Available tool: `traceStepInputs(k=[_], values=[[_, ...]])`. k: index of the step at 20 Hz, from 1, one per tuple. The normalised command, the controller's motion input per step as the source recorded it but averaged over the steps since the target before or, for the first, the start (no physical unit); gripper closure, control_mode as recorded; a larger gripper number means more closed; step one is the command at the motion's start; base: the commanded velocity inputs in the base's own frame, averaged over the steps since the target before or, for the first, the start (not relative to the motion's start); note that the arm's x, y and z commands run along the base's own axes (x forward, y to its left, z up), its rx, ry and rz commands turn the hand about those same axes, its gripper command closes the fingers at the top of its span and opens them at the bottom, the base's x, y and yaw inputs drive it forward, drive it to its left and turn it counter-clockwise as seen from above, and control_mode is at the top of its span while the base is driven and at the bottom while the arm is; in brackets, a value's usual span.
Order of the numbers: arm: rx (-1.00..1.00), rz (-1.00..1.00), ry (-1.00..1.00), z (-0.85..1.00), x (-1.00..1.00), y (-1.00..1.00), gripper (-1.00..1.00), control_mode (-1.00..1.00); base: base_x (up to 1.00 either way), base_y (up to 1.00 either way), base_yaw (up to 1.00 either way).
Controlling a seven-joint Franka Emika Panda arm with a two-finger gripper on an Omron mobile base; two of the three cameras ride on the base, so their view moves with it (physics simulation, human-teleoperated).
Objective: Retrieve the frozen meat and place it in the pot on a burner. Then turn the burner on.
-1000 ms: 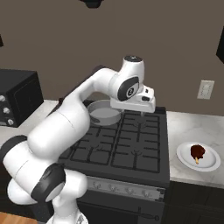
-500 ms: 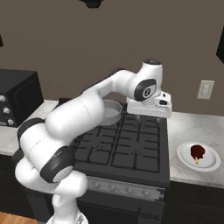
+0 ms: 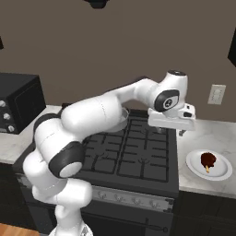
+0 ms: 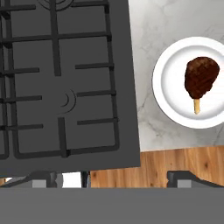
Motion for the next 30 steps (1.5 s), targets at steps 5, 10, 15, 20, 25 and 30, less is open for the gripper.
traceStepInputs(k=[5,10,15,20,25,30], values=[[0.0,0.0,0.0,-0.2,0.0,-0.55,-1.0,-1.0,0.0,0.0,0.0],[0.0,-0.02,0.05,-0.25,0.09,-0.38,-1.0,-1.0,0.0,0.0,0.0],[0.0,-0.02,0.01,-0.33,0.17,-0.48,-1.0,-1.0,0.0,0.0,0.0],[0.0,0.0,0.06,-0.14,0.18,-0.46,-1.0,-1.0,0.0,0.0,0.0],[0.0,-0.01,0.03,0.0,0.02,-0.31,-1.0,-1.0,0.0,0.0,0.0],[-0.12,-0.09,0.0,-0.16,0.04,-0.02,-1.0,-1.0,0.0,0.0,0.0]])
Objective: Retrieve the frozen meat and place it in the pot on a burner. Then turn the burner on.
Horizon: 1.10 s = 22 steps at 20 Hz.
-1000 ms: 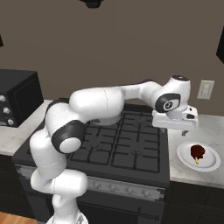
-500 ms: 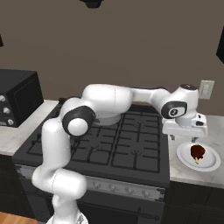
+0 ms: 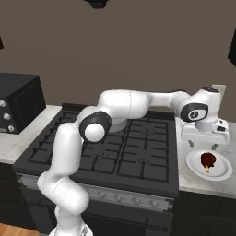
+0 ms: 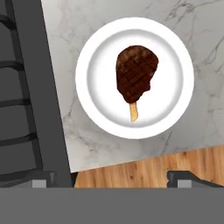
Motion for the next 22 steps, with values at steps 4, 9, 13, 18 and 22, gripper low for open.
traceStepInputs(k=[4,9,13,18,22], values=[[-0.28,-0.02,0.0,-0.37,0.09,0.0,-1.0,-1.0,0.0,0.0,0.0],[-0.28,0.0,0.0,-0.48,0.12,0.01,-1.0,-1.0,0.0,0.0,0.0],[-0.04,0.0,0.06,-0.29,0.33,0.0,-1.0,-1.0,0.0,0.0,0.0],[0.0,0.0,0.0,-0.02,0.18,0.0,-1.0,-1.0,0.0,0.0,0.0],[0.0,0.0,0.0,-0.18,0.23,-0.04,-1.0,-1.0,0.0,0.0,0.0]])
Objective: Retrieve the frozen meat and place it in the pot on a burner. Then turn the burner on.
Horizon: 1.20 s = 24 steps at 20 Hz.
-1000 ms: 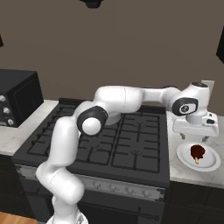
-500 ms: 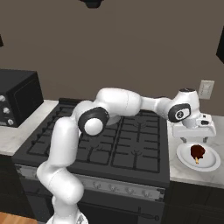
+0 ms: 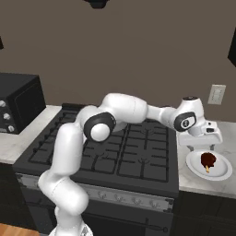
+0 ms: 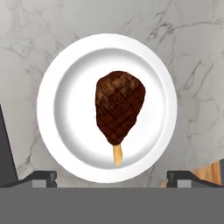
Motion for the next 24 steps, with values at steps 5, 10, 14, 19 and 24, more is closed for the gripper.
traceStepInputs(k=[5,10,14,19,24], values=[[0.0,0.0,0.0,-0.19,0.25,-0.26,-1.0,-1.0,0.0,0.0,0.0],[0.0,0.0,0.01,-0.16,0.34,-0.36,-1.0,-1.0,0.0,0.0,0.0],[0.0,0.0,0.0,-0.09,0.16,-0.21,-1.0,-1.0,0.0,0.0,0.0],[0.0,0.0,0.0,-0.16,0.01,0.0,-1.0,-1.0,0.0,0.0,0.0],[0.0,0.0,0.03,-0.15,-0.1,0.1,-1.0,-1.0,0.0,0.0,0.0]])
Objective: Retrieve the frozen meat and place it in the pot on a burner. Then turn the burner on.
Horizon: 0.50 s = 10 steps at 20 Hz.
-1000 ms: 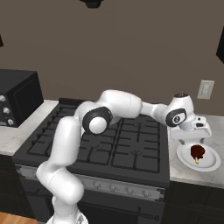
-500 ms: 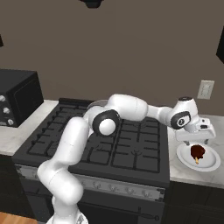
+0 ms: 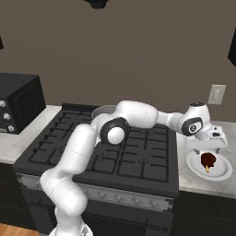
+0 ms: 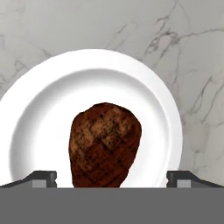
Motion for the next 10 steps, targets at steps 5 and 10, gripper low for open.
traceStepInputs(k=[5,10], values=[[0.0,0.0,0.04,-0.11,-0.09,0.08,-1.0,-1.0,0.0,0.0,0.0],[0.0,-0.01,0.03,-0.12,-0.01,-0.01,-1.0,-1.0,0.0,0.0,0.0]])
